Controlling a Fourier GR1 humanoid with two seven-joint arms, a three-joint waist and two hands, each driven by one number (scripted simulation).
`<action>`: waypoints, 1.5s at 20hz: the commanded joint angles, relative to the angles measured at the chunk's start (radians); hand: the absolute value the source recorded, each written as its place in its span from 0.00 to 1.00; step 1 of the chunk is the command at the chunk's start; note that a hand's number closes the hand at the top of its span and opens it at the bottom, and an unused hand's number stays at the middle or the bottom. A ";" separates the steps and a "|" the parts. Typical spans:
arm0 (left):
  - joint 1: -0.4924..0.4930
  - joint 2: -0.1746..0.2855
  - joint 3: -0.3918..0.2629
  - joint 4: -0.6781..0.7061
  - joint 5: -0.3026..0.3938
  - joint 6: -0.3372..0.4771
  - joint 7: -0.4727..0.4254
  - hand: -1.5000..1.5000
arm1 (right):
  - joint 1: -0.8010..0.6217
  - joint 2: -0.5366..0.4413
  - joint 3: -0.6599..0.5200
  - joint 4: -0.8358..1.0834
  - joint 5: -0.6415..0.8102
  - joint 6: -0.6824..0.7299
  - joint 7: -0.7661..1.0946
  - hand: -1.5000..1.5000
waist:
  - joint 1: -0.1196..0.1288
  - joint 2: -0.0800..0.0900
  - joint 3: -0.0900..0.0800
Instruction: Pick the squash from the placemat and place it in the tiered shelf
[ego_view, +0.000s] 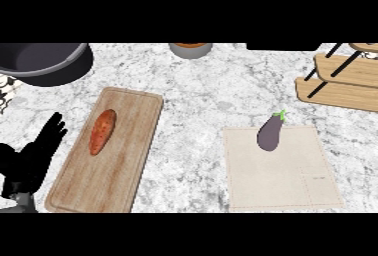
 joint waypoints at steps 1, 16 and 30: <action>0.021 -0.001 0.015 0.028 -0.009 -0.007 -0.043 0.50 | -0.107 -0.016 0.036 0.190 0.051 -0.018 -0.093 1.00 | 0.002 0.001 0.000; -0.010 -0.038 -0.010 0.031 -0.038 0.007 -0.026 0.50 | -0.259 0.070 0.105 0.664 0.249 -0.253 -0.294 0.00 | 0.011 0.008 0.002; -0.022 0.020 0.047 0.036 -0.002 -0.047 -0.007 0.50 | -0.442 0.069 -0.032 0.855 0.128 -0.111 -0.276 0.00 | 0.003 0.002 0.001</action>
